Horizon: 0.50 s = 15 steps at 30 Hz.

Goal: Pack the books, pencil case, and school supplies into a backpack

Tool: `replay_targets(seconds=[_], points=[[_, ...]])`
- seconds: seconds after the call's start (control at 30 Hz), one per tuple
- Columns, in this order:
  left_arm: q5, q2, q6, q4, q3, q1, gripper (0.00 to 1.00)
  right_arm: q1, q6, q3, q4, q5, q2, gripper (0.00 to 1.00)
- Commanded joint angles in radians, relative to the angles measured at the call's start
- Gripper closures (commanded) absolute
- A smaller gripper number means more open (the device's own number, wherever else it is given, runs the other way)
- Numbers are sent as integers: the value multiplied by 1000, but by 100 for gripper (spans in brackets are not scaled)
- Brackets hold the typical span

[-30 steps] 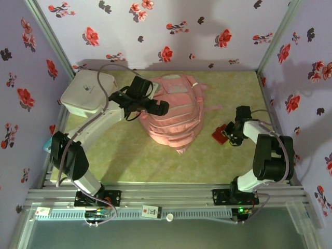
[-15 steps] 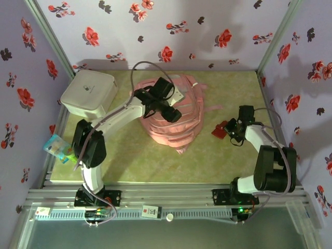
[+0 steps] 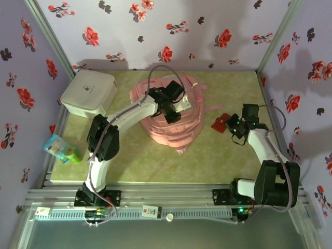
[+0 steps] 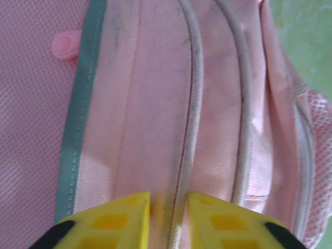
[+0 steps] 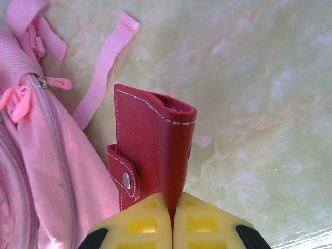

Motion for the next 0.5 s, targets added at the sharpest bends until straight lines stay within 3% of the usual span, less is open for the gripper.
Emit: replay_targets(seconds=[0.0,0.2,0.47], points=[[-55,9,14,-4,30,-3,83,-5,17,38,-14,-24,-36,94],[-79,-46,-8,51,2,2,99,-5,28,44,-8,-50,-75,94],[-68,-97,-26,106,-32,9,100,-2,93,19,130,-208,-102,93]])
